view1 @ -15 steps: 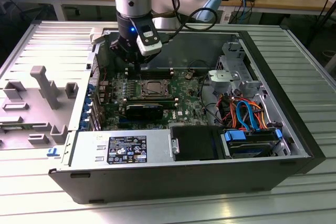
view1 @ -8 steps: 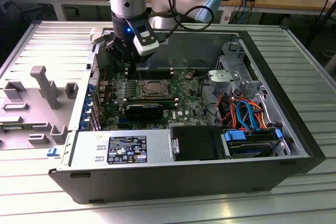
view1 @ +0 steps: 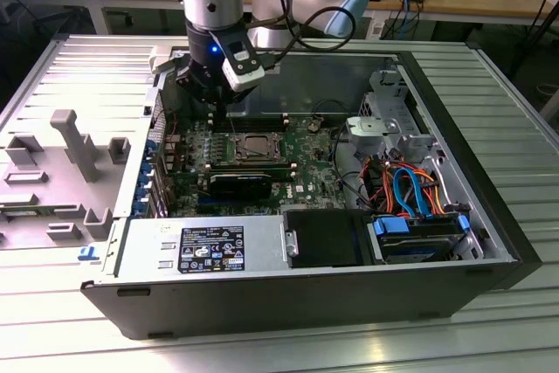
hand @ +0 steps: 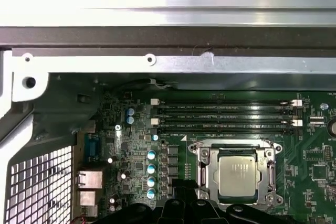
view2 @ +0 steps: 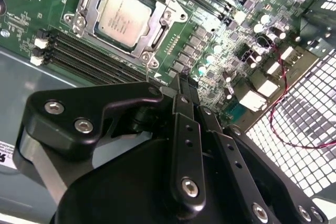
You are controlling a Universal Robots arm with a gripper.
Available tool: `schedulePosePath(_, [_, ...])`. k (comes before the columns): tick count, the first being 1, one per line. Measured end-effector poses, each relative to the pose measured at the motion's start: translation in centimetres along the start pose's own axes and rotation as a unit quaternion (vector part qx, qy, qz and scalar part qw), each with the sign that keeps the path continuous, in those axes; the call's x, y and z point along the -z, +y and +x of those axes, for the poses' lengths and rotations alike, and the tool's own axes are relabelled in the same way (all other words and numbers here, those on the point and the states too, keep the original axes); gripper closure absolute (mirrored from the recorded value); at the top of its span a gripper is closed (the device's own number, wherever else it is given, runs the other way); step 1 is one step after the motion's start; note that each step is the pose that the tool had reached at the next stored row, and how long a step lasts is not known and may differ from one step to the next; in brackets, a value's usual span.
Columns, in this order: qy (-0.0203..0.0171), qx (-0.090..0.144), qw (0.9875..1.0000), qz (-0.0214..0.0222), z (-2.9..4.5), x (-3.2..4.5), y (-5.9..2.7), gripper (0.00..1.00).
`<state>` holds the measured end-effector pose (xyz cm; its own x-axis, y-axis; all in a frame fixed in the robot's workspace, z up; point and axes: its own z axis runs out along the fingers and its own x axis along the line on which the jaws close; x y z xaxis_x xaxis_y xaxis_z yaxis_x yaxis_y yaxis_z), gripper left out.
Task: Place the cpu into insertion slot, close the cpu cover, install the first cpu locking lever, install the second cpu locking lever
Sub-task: 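Install the first cpu locking lever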
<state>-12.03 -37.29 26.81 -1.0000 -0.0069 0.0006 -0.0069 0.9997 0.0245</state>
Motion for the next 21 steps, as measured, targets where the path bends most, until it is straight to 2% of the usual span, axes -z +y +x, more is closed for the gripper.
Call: schedulePosePath(21, [0.0002,0.008,1.0,0.0,0.35,-0.71,2.1,0.89])
